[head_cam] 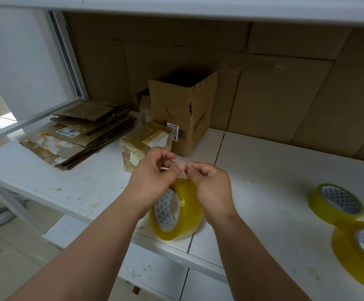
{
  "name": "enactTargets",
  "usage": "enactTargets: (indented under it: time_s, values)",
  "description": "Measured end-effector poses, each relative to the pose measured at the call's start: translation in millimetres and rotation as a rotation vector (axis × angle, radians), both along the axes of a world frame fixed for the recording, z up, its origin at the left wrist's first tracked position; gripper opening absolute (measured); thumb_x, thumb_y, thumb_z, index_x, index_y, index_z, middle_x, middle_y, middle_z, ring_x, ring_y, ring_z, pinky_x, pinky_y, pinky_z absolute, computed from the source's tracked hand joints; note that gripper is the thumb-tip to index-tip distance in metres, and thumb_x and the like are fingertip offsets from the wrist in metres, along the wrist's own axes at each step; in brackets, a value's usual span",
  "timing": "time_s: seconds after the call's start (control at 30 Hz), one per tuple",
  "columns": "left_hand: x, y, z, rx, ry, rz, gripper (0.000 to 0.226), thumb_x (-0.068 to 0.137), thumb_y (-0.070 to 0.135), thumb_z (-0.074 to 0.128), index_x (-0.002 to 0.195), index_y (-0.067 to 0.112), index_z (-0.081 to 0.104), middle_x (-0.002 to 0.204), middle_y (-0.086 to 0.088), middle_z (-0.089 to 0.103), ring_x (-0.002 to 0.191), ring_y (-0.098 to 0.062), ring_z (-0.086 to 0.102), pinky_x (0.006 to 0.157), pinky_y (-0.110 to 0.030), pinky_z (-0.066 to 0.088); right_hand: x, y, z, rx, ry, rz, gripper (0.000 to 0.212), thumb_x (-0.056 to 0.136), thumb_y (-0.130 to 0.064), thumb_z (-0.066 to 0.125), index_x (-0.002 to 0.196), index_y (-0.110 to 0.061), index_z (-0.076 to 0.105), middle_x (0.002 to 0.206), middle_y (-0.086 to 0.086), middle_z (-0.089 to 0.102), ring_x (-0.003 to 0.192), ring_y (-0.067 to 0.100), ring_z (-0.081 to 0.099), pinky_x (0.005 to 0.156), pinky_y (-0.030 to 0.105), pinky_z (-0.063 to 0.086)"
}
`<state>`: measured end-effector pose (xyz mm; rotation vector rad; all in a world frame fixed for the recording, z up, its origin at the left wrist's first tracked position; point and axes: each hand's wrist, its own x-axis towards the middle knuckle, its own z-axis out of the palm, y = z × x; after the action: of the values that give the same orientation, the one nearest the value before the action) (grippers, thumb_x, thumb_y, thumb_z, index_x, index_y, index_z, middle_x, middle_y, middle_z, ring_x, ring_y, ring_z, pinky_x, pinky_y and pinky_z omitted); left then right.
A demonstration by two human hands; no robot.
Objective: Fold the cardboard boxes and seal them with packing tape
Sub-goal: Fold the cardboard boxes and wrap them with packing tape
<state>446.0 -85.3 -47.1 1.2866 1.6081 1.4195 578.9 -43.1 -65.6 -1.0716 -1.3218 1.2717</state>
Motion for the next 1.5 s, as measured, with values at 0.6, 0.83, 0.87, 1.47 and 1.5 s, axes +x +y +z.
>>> enactTargets:
  time_s: [0.6,0.83,0.87,1.47,1.5]
  values:
    - [35.0,-7.1,-3.5,0.008,0.035,-0.042,0.006,0.083,0.017,0.078,0.085,0.023,0.077,0.084,0.006,0.075,0.083,-0.010,0.070,0.073,-0.022,0.055,40.0,-8.9,7.9,0.116,0.021,0.053,0.026,0.090,-0.008,0.069,0.097,-0.032,0.063,0.061,-0.012,0.055,0.063,0.001,0.057,0.063,0.013,0.048]
    - [51.6,-3.3,4.0,0.013,0.087,-0.040,0.023,0.086,0.007,0.072,0.070,0.024,0.073,0.080,0.004,0.073,0.076,-0.007,0.066,0.069,-0.019,0.053,57.3,-11.8,8.7,0.143,-0.028,0.031,0.022,0.088,-0.014,0.072,0.092,-0.034,0.066,0.074,-0.018,0.063,0.072,-0.003,0.058,0.068,0.013,0.048]
    - [53.3,-2.6,4.2,0.015,0.082,-0.045,0.026,0.087,0.008,0.070,0.070,0.026,0.073,0.079,0.006,0.072,0.074,-0.004,0.065,0.067,-0.016,0.051,59.7,-13.2,8.7,0.165,-0.064,0.019,0.025,0.086,-0.017,0.074,0.096,-0.039,0.064,0.085,-0.022,0.063,0.081,-0.005,0.059,0.071,0.010,0.047]
    - [76.6,0.9,-37.2,-0.233,-0.124,0.042,0.030,0.086,0.004,0.069,0.065,0.023,0.078,0.076,0.006,0.076,0.083,-0.012,0.068,0.074,-0.023,0.047,113.8,-22.6,-9.3,0.273,-0.936,0.113,0.057,0.085,-0.039,0.068,0.138,-0.040,0.047,0.134,-0.013,0.060,0.123,0.016,0.055,0.109,0.035,0.039]
    - [74.3,-0.5,-40.0,-0.253,-0.101,0.037,0.026,0.085,0.006,0.071,0.066,0.022,0.078,0.077,0.007,0.075,0.085,-0.012,0.068,0.072,-0.022,0.046,113.9,-23.5,-11.3,0.288,-1.011,0.136,0.061,0.085,-0.040,0.068,0.141,-0.039,0.044,0.137,-0.011,0.058,0.126,0.017,0.052,0.111,0.034,0.036]
